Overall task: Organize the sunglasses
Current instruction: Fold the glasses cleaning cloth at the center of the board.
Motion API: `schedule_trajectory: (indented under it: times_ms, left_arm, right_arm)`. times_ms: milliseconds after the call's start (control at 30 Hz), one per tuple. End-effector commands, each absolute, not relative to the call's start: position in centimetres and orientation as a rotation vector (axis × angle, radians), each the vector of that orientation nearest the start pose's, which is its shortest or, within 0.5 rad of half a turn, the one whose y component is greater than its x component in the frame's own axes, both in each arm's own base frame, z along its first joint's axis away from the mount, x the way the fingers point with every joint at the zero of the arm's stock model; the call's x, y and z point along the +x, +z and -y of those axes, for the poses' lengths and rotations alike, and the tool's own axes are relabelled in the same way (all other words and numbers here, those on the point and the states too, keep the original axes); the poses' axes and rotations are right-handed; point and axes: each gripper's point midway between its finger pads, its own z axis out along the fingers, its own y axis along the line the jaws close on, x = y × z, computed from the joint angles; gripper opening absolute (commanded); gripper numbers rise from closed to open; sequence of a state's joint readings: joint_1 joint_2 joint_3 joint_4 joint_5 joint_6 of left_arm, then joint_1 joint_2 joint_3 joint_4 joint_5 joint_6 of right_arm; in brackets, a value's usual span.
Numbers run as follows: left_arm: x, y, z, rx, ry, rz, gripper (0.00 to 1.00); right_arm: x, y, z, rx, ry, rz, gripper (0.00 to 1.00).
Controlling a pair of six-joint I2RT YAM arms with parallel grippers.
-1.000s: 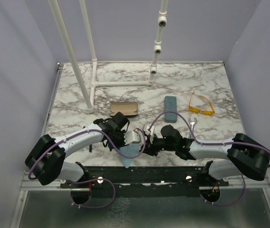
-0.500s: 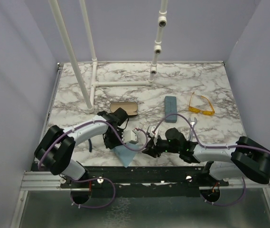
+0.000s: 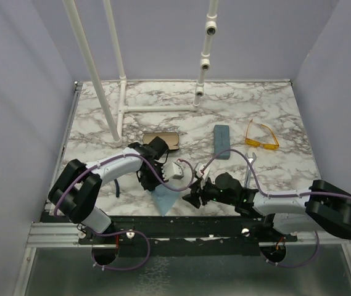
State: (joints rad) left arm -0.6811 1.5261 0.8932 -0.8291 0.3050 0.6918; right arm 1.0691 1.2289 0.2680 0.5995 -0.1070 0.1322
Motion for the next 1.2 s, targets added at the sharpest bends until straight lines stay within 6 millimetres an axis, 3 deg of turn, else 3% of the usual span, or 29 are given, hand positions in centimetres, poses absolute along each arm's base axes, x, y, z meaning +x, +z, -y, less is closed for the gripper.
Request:
schedule_trajectory:
  times_ms: [0, 333, 533, 833, 1000, 1167]
  left_arm:
    - [18.4, 3.7, 16.9, 1.822, -0.417, -2.285, 0.00]
    - [16.6, 3.1, 17.3, 1.859, -0.542, -2.254, 0.00]
    - [16.5, 3.1, 17.4, 1.847, -0.556, -2.249, 0.00]
    - [16.6, 3.4, 17.5, 1.826, -0.567, -2.243, 0.00]
    - [16.7, 3.1, 17.3, 1.804, -0.603, -2.258, 0.00]
    - [16.7, 2.9, 17.2, 1.806, -0.609, -2.263, 0.00]
  right_arm:
    - [17.1, 5.7, -30.1, -0.807, 0.734, -1.902, 0.57]
    - [17.0, 2.3, -31.0, -0.794, 0.704, -2.034, 0.56]
    - [17.4, 2.8, -32.2, -0.821, 0.693, -2.001, 0.57]
    - [16.8, 1.5, -32.7, -0.967, 0.624, -1.998, 0.53]
    - [15.8, 1.4, -32.3, -1.111, 0.654, -1.839, 0.55]
    - [15.1, 1.9, -33.1, -1.243, 0.693, -1.632, 0.57]
